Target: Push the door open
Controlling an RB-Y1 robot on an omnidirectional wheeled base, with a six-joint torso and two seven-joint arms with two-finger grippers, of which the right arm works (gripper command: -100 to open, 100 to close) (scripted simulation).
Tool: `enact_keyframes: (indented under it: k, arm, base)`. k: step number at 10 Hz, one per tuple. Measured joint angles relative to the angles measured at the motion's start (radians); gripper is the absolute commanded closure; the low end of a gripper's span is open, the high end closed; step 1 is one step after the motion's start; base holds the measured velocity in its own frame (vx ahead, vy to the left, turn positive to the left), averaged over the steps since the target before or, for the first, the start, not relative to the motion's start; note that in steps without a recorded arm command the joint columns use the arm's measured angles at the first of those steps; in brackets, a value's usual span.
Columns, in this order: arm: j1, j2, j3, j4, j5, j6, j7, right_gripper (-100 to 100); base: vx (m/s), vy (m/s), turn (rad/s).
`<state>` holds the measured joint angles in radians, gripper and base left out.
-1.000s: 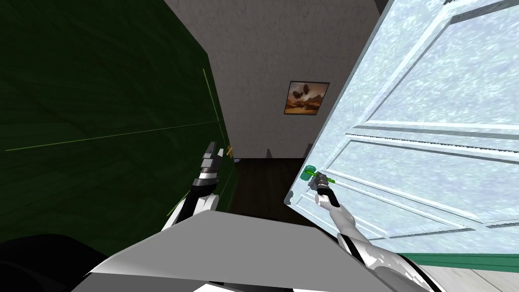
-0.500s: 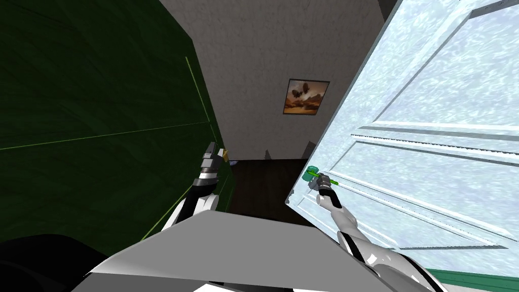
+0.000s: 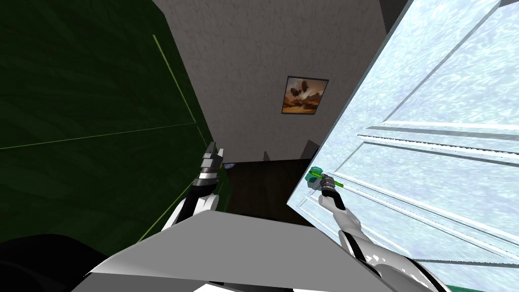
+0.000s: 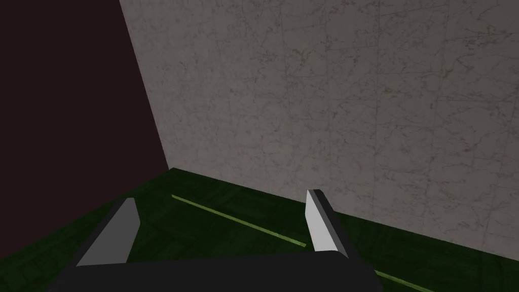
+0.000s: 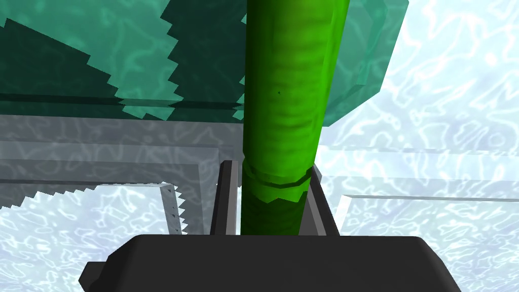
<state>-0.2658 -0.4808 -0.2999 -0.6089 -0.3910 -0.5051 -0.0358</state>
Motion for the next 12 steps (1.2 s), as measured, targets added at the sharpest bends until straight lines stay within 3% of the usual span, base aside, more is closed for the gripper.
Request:
enact_keyframes:
  k: [1, 3, 8, 9, 11, 12]
  arm:
    - [-0.003, -0.002, -0.006, 0.013, -0.002, -0.007, 0.003, 100]
    - [0.008, -0.002, -0.018, -0.009, -0.006, 0.002, 0.011, 100]
    - [0.011, -0.012, -0.054, 0.03, -0.024, -0.01, 0.028, 100]
    - [0.027, -0.01, -0.07, 0.005, -0.031, -0.001, 0.038, 100]
    - [0.027, -0.02, -0.088, 0.02, -0.04, -0.004, 0.044, 100]
    - [0.041, -0.019, -0.103, 0.002, -0.047, 0.002, 0.052, 100]
  base:
    - [0.123, 0.036, -0.034]
    - [0.084, -0.001, -0.028]
    - [0.194, 0.003, -0.053]
    - [0.216, -0.012, -0.053]
    - [0.202, 0.009, -0.048]
    - [0.155, -0.008, -0.044]
